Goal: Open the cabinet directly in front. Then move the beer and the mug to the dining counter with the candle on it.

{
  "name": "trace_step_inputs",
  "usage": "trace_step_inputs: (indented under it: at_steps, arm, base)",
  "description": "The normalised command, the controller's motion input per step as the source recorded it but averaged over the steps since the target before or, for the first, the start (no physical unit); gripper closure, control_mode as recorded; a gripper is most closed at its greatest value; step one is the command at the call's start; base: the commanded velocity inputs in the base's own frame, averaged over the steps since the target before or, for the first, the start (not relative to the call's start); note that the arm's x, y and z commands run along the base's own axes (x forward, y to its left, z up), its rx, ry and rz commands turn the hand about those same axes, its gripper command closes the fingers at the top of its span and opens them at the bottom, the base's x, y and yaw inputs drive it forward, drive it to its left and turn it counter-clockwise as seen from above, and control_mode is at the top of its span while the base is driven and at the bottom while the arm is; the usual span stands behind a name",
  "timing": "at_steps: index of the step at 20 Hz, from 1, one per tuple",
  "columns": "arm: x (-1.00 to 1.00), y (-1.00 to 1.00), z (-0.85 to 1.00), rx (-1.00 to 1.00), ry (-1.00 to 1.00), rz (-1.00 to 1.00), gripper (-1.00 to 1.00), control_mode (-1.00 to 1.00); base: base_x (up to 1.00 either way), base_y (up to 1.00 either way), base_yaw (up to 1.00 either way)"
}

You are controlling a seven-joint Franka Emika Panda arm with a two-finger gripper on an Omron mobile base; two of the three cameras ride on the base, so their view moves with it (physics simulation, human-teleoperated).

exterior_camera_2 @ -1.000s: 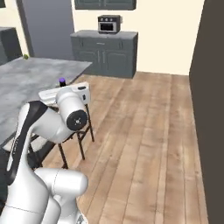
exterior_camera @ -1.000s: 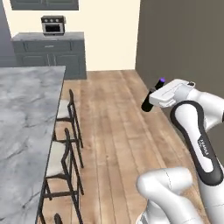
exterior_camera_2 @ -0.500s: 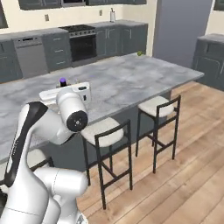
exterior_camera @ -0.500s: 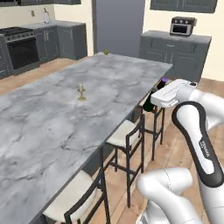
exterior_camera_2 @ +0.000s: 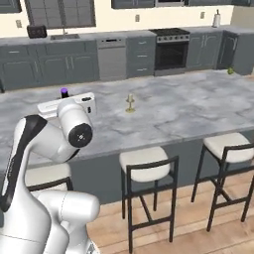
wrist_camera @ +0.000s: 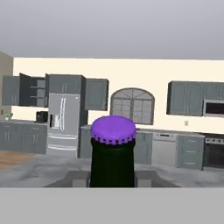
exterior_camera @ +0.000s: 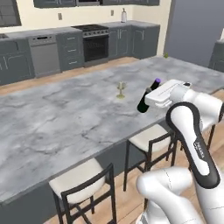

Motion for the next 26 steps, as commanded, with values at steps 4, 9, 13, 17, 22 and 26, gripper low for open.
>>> trace_step_inputs:
  at_steps: [4, 9, 13, 17, 22, 26]
  arm:
    - [0.00, 0.00, 0.00, 0.00, 0.00, 0.00, 1.00, 1.00]
    - [0.00, 0.00, 0.00, 0.00, 0.00, 0.00, 1.00, 1.00]
    - [0.00, 0.00, 0.00, 0.00, 0.00, 0.00, 1.00, 1.00]
    - [0.00, 0.00, 0.00, 0.00, 0.00, 0.00, 1.00, 1.00]
    - [0.00, 0.00, 0.00, 0.00, 0.00, 0.00, 1.00, 1.00]
    - [0.00, 0.00, 0.00, 0.00, 0.00, 0.00, 1.00, 1.00]
  base:
    - [0.28, -1.00, 0.35]
    - [0.35, -1.00, 0.35]
    - [0.35, -1.00, 0.30]
    - [0.26, -1.00, 0.24]
    - [0.60, -0.56, 0.16]
    - [0.94, 0.00, 0.11]
